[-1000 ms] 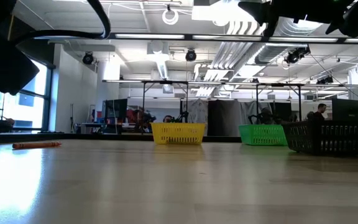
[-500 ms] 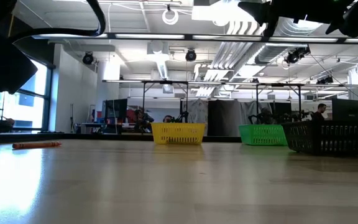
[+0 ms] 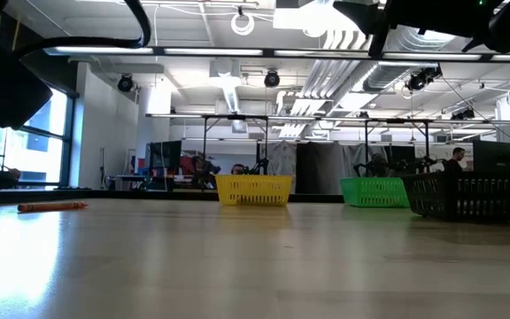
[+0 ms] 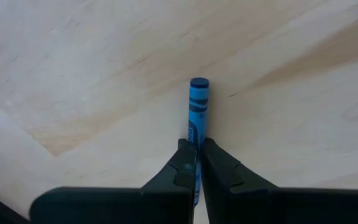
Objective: Sort crayons
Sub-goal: Put the blue crayon into the yellow bin
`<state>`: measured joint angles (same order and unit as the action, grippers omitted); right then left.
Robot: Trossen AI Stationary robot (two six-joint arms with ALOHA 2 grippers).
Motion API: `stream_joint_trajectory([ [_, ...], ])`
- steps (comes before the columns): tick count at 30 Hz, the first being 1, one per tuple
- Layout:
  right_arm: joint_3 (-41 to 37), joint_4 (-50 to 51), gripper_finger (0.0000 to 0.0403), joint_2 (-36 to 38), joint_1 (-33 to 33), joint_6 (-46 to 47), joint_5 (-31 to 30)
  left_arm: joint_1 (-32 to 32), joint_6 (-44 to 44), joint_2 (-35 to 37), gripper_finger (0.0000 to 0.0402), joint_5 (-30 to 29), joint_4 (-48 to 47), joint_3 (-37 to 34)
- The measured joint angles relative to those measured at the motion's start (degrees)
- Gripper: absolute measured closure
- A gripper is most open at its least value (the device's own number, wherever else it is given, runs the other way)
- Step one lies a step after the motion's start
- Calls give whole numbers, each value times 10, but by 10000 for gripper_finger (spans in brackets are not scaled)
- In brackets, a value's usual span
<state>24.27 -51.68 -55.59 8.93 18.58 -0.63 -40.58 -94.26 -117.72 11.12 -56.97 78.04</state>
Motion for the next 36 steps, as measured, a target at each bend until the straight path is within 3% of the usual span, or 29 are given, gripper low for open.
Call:
stream_joint_trajectory([
  [3,0,27,206,0,-1,32,25,-2,4,16,400,-32,1,-2],
  [10,0,83,206,0,-40,70,51,3,24,70,401,-208,11,-2],
  [18,0,112,206,0,-131,68,36,15,185,123,401,-439,126,-1],
  [25,0,120,206,0,-255,35,-128,33,378,169,401,-558,198,0],
  [32,0,151,206,0,-347,56,-270,46,499,197,401,-680,252,0],
  [36,0,156,206,0,-397,60,-342,54,565,198,401,-712,310,1],
])
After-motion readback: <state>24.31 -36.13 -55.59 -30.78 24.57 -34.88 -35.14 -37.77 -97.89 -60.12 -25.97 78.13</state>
